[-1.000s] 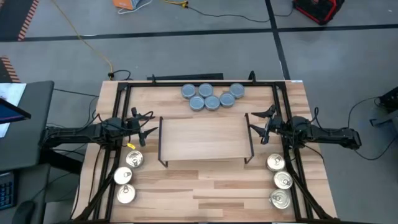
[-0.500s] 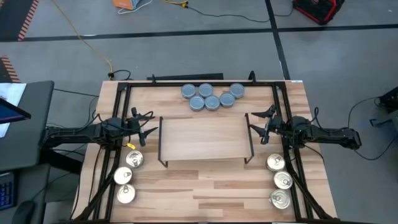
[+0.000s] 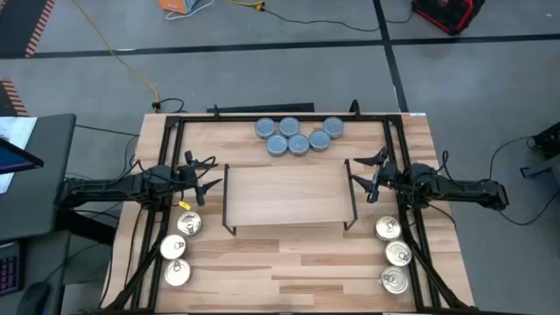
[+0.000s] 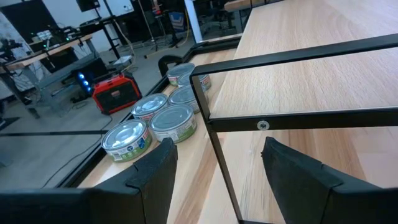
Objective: Stack canned seafood by type on shelf
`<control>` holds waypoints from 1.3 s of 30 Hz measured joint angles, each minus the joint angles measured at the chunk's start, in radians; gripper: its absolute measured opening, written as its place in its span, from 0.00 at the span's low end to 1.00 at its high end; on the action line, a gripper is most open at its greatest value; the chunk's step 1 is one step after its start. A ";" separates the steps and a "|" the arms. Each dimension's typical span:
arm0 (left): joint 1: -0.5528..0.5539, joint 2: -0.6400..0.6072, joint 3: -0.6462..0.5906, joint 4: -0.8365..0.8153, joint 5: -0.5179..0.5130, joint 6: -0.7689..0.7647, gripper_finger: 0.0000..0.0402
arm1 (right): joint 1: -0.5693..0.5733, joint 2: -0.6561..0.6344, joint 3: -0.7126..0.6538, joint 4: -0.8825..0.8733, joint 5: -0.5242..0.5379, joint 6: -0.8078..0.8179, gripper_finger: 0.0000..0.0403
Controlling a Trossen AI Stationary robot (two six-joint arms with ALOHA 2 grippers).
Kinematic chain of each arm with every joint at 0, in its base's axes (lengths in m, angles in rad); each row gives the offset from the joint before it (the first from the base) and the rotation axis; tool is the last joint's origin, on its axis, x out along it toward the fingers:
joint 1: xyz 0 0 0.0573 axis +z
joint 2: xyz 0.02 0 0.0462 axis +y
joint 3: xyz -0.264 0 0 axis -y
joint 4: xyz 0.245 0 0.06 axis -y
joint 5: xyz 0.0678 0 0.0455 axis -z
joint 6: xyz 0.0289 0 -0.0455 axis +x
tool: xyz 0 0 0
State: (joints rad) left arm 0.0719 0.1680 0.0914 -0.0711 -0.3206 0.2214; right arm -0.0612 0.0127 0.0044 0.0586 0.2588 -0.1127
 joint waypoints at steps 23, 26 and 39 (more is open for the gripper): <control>0.000 0.000 0.000 0.005 0.000 0.012 0.57 | 0.000 0.000 0.000 0.000 0.000 0.000 0.73; 0.000 0.000 -0.002 0.025 0.009 -0.002 0.57 | 0.000 0.000 0.000 0.000 0.000 0.000 0.73; 0.000 0.001 -0.003 0.190 0.075 -0.408 0.57 | 0.000 0.000 0.000 0.000 0.000 0.000 0.73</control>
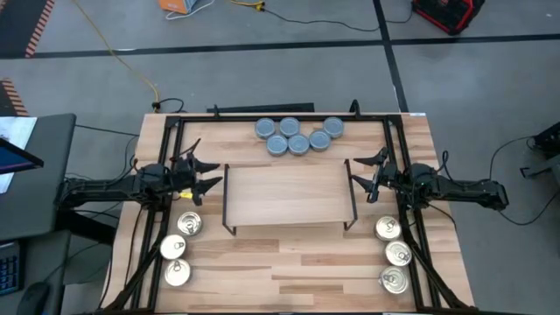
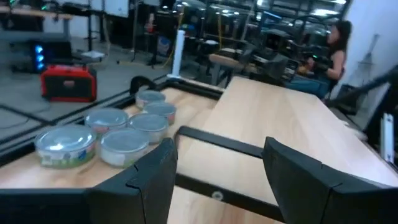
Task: Stack canned seafood by type on shelf
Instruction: Put the green tuna can on the shelf
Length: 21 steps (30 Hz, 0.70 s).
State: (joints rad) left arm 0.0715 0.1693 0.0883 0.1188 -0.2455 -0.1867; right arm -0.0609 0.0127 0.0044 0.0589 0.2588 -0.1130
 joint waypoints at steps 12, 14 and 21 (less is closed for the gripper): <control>0.000 0.000 0.002 0.004 -0.258 -0.201 0.57 | 0.002 0.000 0.000 0.000 -0.006 0.302 0.73; 0.000 0.000 0.002 -0.001 -0.257 -0.229 0.57 | -0.001 0.000 0.000 0.000 -0.005 0.327 0.73; 0.000 0.001 0.002 -0.027 -0.224 -0.287 0.57 | -0.009 0.000 0.000 -0.001 -0.008 0.455 0.73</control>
State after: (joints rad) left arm 0.0715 0.1699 0.0906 0.0918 -0.4695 -0.4738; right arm -0.0696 0.0128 0.0044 0.0578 0.2508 0.3418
